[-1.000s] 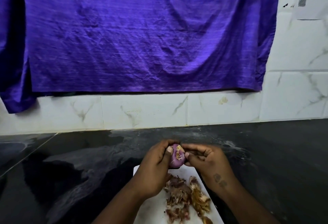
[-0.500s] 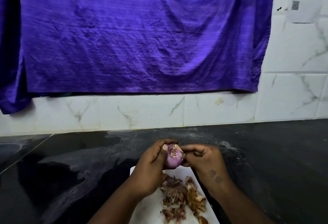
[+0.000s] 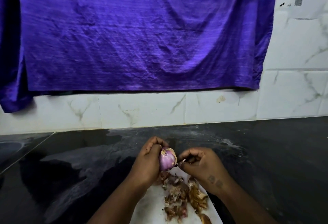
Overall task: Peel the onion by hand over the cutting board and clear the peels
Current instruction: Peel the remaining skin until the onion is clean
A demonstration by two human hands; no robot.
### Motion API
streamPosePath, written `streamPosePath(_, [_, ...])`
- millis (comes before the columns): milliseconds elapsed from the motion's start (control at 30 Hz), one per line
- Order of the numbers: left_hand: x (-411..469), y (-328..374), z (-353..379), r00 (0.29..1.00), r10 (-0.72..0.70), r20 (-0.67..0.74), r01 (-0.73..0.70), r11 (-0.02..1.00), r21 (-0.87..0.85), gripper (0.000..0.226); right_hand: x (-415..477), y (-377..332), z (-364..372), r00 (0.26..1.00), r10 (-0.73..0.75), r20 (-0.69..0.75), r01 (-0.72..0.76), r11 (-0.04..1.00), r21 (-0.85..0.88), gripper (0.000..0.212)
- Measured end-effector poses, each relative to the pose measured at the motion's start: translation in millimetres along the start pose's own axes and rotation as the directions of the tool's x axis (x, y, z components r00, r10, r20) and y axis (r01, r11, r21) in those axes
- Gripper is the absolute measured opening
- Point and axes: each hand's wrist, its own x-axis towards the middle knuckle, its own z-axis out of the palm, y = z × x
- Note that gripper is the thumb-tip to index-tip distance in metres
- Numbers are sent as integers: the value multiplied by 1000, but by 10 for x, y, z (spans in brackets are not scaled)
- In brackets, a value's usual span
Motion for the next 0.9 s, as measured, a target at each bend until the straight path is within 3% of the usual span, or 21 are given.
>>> streamPosePath(167, [17, -17, 26, 1000, -23, -13, 23, 999, 22, 33, -6, -59, -1, 996, -77, -45, 82, 989, 124, 16])
streamPosePath(433, [-32, -27, 19, 998, 49, 38, -55, 986, 159, 27, -28, -77, 22, 973, -220, -72, 224, 974, 43, 34])
streamPosePath(633, [-29, -61, 14, 991, 107, 76, -123, 962, 243, 27, -31, -23, 48, 939, -323, -118, 310, 944, -115, 27])
streamPosePath(900, [-55, -50, 23, 984, 141, 113, -165, 956, 242, 26, -39, -46, 106, 849, -506, -153, 414, 816, -404, 22])
